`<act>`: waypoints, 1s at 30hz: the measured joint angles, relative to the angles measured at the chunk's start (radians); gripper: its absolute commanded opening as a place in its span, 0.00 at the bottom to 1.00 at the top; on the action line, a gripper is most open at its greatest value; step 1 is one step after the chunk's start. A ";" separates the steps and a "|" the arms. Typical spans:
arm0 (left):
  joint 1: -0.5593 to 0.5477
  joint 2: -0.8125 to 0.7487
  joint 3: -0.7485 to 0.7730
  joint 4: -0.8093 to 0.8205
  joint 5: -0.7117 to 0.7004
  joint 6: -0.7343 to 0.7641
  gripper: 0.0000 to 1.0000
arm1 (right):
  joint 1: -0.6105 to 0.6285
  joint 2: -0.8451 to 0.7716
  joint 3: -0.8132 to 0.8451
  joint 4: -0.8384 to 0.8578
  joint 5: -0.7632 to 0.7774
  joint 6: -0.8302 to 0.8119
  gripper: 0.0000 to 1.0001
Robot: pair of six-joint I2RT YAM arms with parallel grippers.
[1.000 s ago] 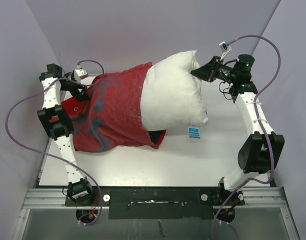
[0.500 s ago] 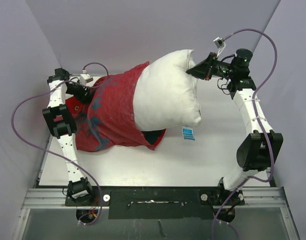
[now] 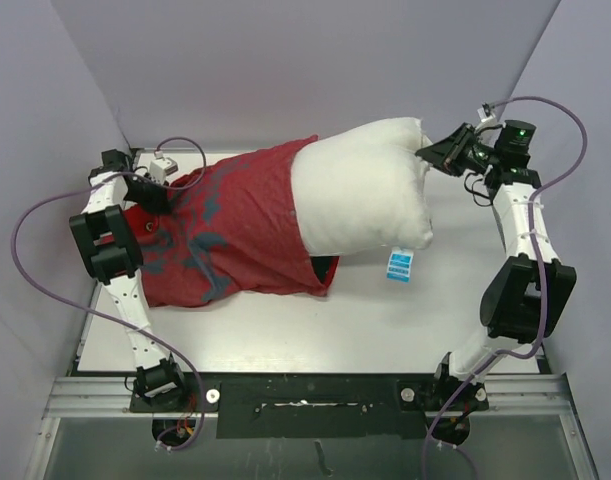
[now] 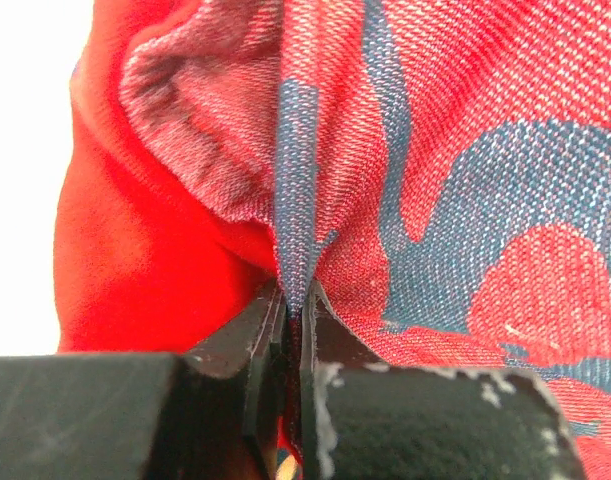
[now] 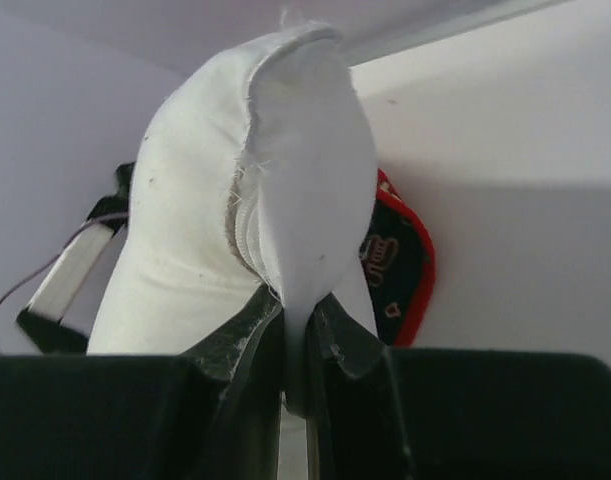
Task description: Remove the pillowcase from the pillow
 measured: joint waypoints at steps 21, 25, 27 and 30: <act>0.129 -0.070 -0.090 0.072 -0.203 0.031 0.00 | -0.324 -0.328 0.165 -0.531 0.726 0.032 0.00; 0.166 -0.071 -0.091 0.096 -0.244 0.056 0.00 | -0.330 -0.327 0.165 -0.515 0.724 0.106 0.00; 0.180 -0.071 -0.085 0.091 -0.251 0.056 0.00 | -0.308 -0.314 0.198 -0.518 0.706 0.135 0.00; 0.187 -0.071 -0.064 0.052 -0.250 0.047 0.00 | -0.224 -0.248 0.328 -0.523 0.710 0.137 0.00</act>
